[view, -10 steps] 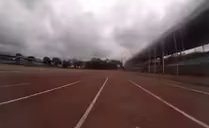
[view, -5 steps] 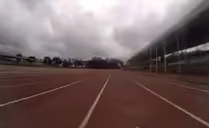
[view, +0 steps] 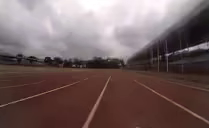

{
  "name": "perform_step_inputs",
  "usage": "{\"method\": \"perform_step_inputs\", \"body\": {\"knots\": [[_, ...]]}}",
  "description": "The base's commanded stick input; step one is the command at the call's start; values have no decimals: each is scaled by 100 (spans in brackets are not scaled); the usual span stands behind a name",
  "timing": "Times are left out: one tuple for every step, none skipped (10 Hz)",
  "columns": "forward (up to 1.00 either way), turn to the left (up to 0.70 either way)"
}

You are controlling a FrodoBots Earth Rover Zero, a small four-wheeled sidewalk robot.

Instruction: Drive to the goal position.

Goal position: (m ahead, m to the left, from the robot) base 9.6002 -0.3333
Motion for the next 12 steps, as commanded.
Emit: {"method": "perform_step_inputs", "body": {"knots": [[70,0],[70,0],[70,0],[70,0],[70,0],[70,0],[70,0],[70,0],[70,0],[70,0],[70,0],[70,0]]}}
